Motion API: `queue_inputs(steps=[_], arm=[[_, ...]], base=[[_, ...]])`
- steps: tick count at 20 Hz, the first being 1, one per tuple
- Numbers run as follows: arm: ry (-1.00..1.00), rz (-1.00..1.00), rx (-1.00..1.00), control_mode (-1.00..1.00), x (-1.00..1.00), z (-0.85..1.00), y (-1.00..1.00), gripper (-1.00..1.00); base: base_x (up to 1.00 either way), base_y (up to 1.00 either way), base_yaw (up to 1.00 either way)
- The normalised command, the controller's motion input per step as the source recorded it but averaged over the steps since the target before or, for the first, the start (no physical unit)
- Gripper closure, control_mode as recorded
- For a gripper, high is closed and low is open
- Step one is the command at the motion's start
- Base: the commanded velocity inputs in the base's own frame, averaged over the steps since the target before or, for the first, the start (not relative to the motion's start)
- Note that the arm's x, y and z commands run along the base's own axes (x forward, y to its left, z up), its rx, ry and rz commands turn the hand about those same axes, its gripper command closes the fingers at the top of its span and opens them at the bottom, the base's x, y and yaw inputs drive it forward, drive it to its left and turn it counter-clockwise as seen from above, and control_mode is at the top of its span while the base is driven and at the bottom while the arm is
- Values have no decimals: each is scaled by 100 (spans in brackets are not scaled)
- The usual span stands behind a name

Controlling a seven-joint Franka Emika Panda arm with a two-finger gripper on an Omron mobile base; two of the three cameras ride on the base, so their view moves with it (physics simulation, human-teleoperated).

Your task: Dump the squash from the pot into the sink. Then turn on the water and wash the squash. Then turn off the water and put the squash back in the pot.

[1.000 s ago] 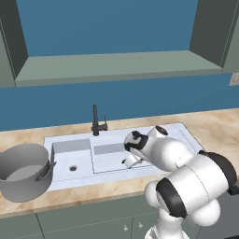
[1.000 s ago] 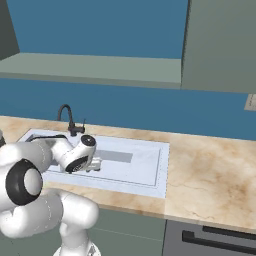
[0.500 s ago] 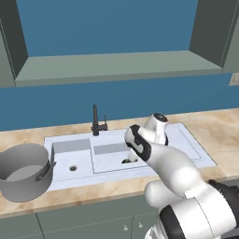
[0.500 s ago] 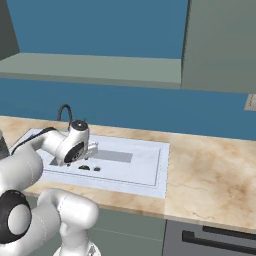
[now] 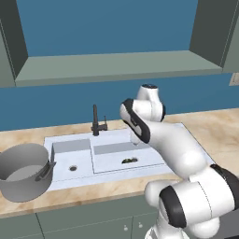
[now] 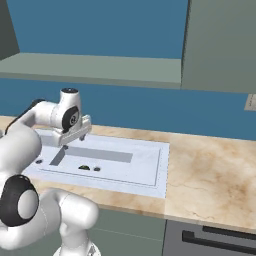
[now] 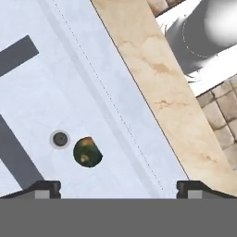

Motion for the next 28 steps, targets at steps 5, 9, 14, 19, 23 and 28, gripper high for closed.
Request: queue_inputs(steps=[5, 9, 14, 19, 23, 28], arm=[[5, 62, -2, -100, 1, 40, 0, -100], [0, 80, 0, -100, 0, 0, 0, -100], [0, 85, 0, -100, 7, -1, 0, -100], [0, 71, 1, -100, 24, -3, 0, -100], [-1, 57, 6, -100, 2, -16, 0, -100], [-1, 49, 12, -100, 0, -34, 0, -100]], base=[[0, 0, 0], [0, 0, 0], [0, 0, 0], [0, 0, 0], [0, 0, 0], [0, 0, 0]])
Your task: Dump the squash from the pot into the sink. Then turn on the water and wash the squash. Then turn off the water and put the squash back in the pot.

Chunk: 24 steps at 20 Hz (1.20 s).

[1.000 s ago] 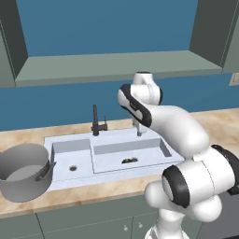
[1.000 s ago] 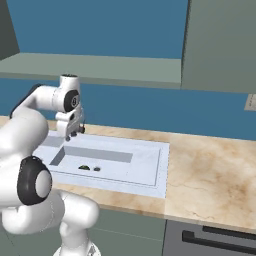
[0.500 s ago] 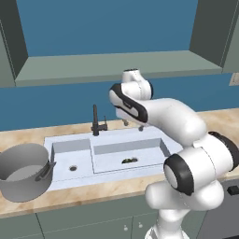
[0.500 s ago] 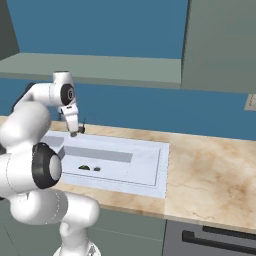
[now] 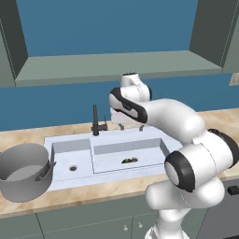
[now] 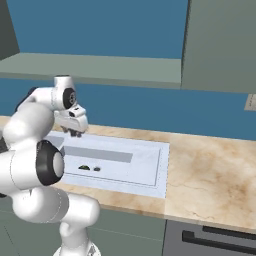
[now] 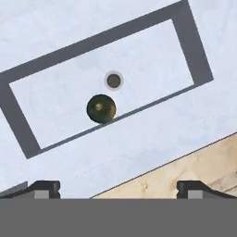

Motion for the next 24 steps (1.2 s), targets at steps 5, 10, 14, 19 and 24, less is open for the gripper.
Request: queue_inputs(steps=[5, 10, 14, 19, 24], arm=[[0, 46, 14, -100, 0, -34, 0, -100], [0, 37, 11, -100, 10, -35, 0, -100], [0, 24, 3, -100, 17, -22, 0, -100], [0, 19, 0, -100, 15, -21, 0, -100], [0, 17, 0, -100, 1, -27, 0, -100]], base=[[0, 0, 0], [0, 0, 0], [0, 0, 0], [0, 0, 0], [0, 0, 0]])
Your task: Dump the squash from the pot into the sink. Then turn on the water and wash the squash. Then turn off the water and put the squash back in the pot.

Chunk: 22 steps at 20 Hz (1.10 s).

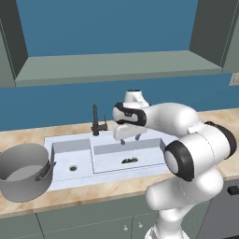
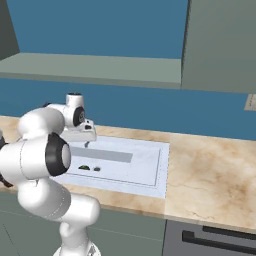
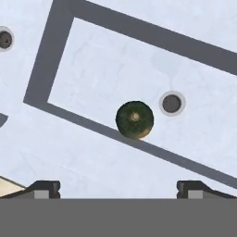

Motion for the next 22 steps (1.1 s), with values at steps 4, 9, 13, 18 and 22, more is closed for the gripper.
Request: queue_inputs(steps=[4, 9, 13, 18, 22], arm=[[1, 15, 0, -100, 0, -28, 0, -100], [3, 13, 0, -100, 3, -33, 0, -100], [5, 10, 0, -100, 8, -32, 1, -100], [4, 7, 0, -100, 5, -27, 1, -100], [3, 2, 0, -100, 0, -12, 1, -100]], base=[[0, 0, 0], [0, 0, 0], [0, 0, 0], [0, 0, 0], [0, 0, 0]])
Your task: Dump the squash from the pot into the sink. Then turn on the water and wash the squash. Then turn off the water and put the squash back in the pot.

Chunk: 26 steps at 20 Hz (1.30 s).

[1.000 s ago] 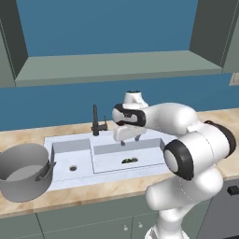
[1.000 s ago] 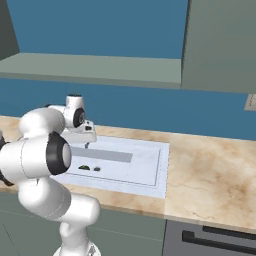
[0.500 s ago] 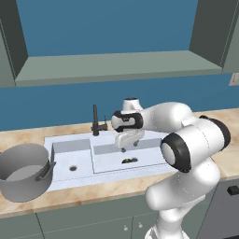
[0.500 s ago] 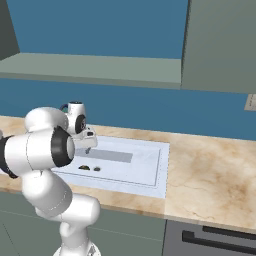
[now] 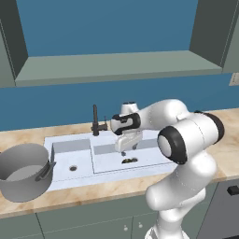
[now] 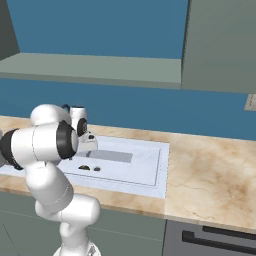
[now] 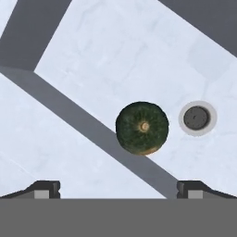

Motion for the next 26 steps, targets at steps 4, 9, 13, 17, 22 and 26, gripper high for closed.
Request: queue_inputs(steps=[4, 9, 13, 17, 22, 26], arm=[[1, 0, 0, -100, 0, -2, 1, -100], [1, 0, 0, -100, 2, -5, 4, -100], [3, 0, 0, -100, 2, -10, 2, -100], [2, 0, 0, -100, 2, -11, 0, -100], [2, 0, 0, -100, 4, -14, 0, -100], [0, -2, 0, -100, 0, -15, 0, -100]], base=[[0, 0, 0], [0, 0, 0], [0, 0, 0], [0, 0, 0], [0, 0, 0], [0, 0, 0]])
